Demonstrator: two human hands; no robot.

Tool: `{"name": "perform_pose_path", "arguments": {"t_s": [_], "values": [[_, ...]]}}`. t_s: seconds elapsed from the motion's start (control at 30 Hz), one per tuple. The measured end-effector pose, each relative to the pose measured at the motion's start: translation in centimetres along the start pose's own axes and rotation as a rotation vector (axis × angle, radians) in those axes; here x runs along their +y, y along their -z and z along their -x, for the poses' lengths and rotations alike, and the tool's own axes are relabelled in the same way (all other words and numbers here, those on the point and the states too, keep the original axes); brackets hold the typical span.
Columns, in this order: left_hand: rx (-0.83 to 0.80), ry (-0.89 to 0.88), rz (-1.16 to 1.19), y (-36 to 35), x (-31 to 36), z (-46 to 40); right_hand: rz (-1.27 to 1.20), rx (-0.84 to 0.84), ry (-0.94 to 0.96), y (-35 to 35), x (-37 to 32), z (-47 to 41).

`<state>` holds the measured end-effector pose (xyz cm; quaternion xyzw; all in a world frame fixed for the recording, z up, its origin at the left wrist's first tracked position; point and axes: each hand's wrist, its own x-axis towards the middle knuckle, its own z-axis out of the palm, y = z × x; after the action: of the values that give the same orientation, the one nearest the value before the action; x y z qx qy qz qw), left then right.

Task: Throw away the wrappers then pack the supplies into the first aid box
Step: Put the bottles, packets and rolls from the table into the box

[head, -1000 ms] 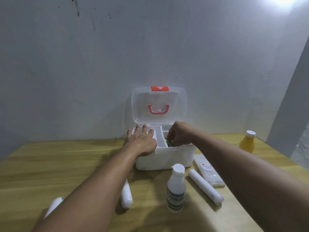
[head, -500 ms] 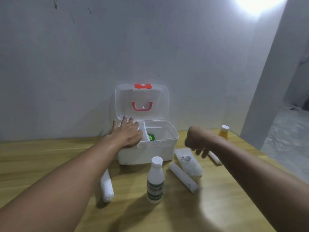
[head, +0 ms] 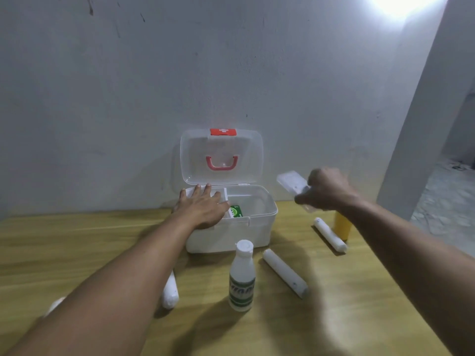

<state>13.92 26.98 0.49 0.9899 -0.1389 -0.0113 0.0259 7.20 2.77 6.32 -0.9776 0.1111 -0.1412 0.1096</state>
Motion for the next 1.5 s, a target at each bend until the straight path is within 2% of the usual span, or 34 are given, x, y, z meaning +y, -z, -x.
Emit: {"name": "perform_pose_path", "arguments": {"t_s": [0.07, 0.17, 0.33, 0.5, 0.57, 0.67, 0.9, 1.03, 1.1, 1.27, 1.37, 1.5], "values": [[0.008, 0.001, 0.004, 0.0, -0.1, -0.1, -0.004, 0.005, 0.154, 0.8, -1.7, -0.9], [0.006, 0.004, 0.003, 0.0, -0.1, -0.1, 0.101, -0.092, 0.309, 0.7, -4.9, -1.3], [-0.001, 0.008, -0.013, -0.3, -0.2, -0.3, 0.14, -0.256, 0.381, -2.7, -8.8, -2.8], [0.01, 0.003, -0.011, -0.3, -0.1, -0.3, 0.105, -0.326, 0.409, -5.5, -9.2, -4.0], [0.021, 0.002, 0.008, -0.5, -0.2, -0.4, -0.005, -0.346, 0.384, -6.4, -9.1, -4.1], [0.036, -0.006, 0.042, -0.6, -0.2, -0.5, -0.184, -0.252, 0.322, -7.5, -9.0, -4.2], [0.014, -0.001, 0.017, -0.9, -0.3, -0.8, -0.293, -0.204, 0.32, -7.5, -8.3, -3.9], [0.001, 0.0, 0.017, -0.8, -0.3, -0.7, -0.409, 0.102, 0.244, -5.2, -5.9, -3.7], [-0.011, 0.005, 0.023, -0.5, -0.2, -0.6, -0.407, 0.184, 0.194, -4.0, -3.8, -3.3], [-0.044, 0.015, 0.007, 0.2, 0.1, -0.7, -0.069, -0.054, 0.059, -3.5, 2.1, -1.2], [-0.067, 0.036, -0.018, 1.0, 0.7, -1.0, 0.137, -0.131, 0.004, -4.6, 4.6, -0.2], [0.015, 0.002, -0.055, 0.5, 1.2, -0.7, 0.191, -0.203, -0.072, -5.7, 5.6, 1.9]]}}
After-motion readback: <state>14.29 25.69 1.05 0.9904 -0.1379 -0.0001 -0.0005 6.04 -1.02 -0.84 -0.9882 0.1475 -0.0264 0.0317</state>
